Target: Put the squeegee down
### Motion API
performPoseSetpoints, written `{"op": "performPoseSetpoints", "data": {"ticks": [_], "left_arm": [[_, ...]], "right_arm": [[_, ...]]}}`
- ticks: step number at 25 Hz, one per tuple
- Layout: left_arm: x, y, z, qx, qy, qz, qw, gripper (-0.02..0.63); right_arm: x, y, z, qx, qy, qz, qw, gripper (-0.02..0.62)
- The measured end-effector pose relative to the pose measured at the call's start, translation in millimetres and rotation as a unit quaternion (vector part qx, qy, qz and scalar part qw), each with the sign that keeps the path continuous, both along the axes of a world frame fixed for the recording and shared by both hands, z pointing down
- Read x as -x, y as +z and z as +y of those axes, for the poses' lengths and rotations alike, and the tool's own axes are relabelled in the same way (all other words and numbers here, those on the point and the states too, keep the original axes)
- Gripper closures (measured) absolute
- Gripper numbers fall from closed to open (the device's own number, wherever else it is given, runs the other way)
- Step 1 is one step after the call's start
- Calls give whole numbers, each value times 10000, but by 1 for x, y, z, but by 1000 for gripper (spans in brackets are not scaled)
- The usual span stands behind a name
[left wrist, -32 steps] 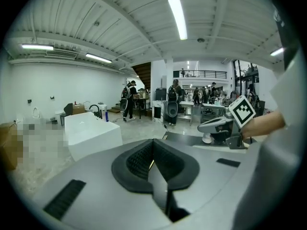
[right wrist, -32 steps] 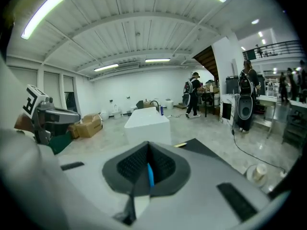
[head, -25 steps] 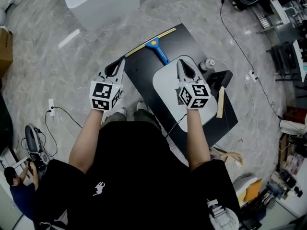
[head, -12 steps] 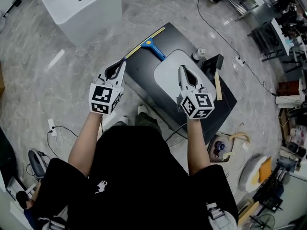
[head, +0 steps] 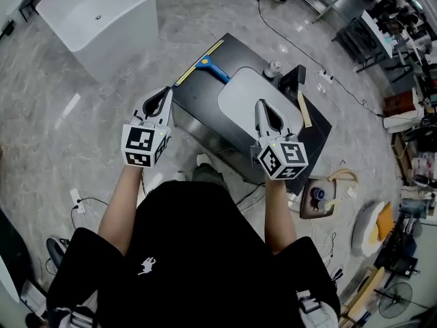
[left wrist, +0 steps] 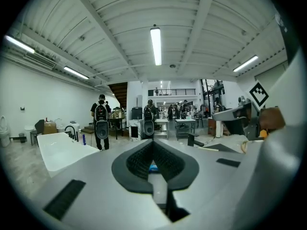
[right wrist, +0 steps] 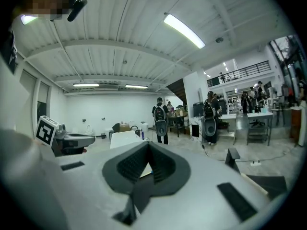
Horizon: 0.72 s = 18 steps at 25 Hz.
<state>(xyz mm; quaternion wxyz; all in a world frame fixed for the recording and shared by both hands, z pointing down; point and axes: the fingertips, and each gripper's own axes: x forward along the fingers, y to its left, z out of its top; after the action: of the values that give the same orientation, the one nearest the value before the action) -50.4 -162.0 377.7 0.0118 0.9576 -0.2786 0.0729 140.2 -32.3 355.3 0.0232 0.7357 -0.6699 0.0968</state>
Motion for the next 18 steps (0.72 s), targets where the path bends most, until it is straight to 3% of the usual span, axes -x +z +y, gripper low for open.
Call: {"op": "performPoseSetpoints", "data": {"ticks": [18], "left_arm": [[7,-15,1,-117,84,205,9997,603]], "right_arm": [[16,-17,4,-118,193,141,9996,594]]}}
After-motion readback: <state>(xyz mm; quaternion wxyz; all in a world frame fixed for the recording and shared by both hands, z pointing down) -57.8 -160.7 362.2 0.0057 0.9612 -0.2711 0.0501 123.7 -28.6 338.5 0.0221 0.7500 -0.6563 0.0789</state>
